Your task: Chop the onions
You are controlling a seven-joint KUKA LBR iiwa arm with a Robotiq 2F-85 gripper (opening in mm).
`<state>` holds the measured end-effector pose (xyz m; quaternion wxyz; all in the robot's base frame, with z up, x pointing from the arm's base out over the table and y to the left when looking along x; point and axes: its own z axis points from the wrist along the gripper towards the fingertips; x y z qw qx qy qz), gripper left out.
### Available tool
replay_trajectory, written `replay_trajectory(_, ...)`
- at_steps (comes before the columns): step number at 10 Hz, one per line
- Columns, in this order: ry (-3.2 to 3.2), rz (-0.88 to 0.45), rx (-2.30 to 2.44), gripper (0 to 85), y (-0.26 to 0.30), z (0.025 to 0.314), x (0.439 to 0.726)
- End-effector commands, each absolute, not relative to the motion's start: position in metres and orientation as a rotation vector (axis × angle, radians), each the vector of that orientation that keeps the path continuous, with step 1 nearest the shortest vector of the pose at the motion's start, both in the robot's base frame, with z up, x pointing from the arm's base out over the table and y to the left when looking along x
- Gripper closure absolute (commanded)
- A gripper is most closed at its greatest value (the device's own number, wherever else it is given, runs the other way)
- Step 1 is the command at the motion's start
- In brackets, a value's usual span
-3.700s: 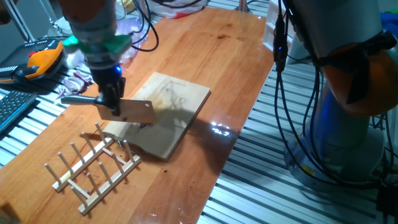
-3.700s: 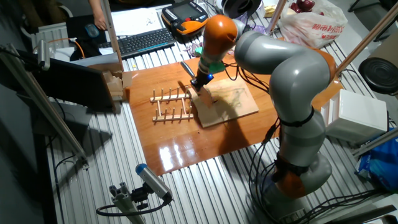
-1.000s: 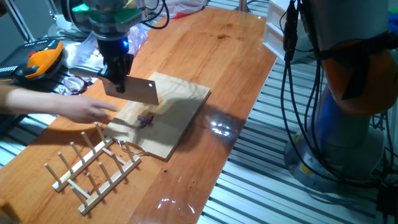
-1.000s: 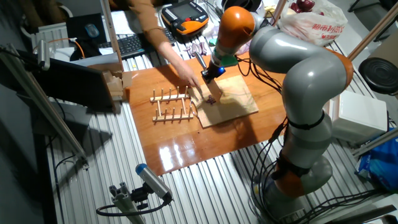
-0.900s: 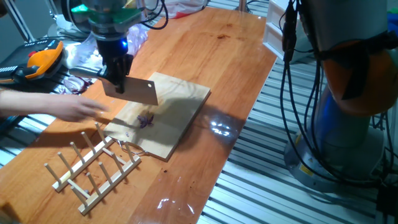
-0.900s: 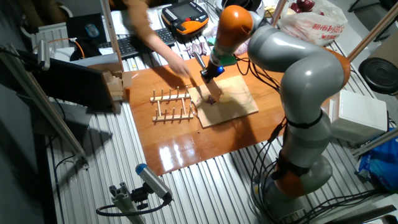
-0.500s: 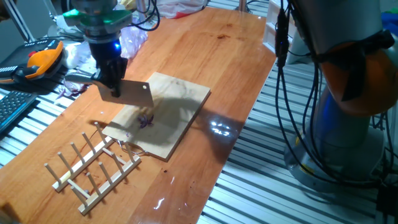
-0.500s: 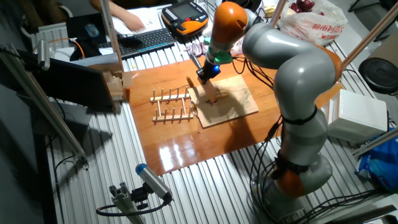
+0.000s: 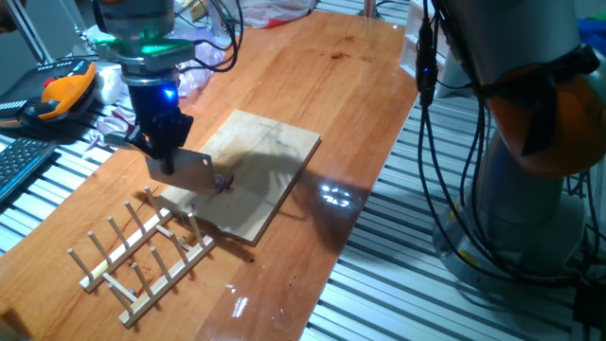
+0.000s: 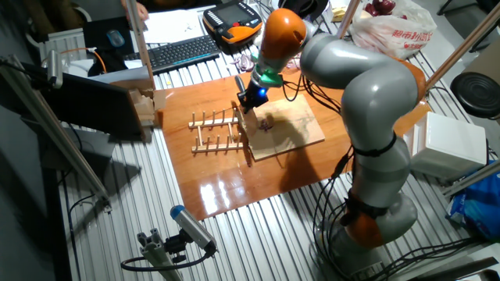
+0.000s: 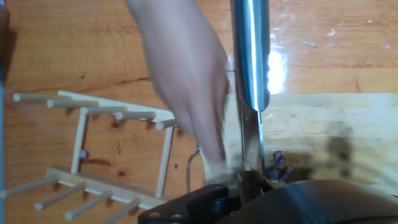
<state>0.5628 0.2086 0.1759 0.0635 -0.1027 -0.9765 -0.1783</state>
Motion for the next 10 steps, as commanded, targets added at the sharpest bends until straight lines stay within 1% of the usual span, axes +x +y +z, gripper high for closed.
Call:
replay_trajectory(1,-2.946,-0.625,-0.581,85.0,0.2088,0.1758,0.5637)
replay_trajectory(3,-2.961,-0.735,-0.568,85.0,0.2093,0.176,0.563)
replay_trajectory(4,-2.958,-0.769,-0.554,85.0,0.2104,0.1754,0.5626)
replay_trajectory(6,-2.977,-0.748,-0.523,85.0,0.21,0.1751,0.5633)
replay_trajectory(8,-3.031,-0.631,-0.389,85.0,0.2067,0.1769,0.5651)
replay_trajectory(10,-3.024,-0.609,-0.323,85.0,0.2034,0.1785,0.5664)
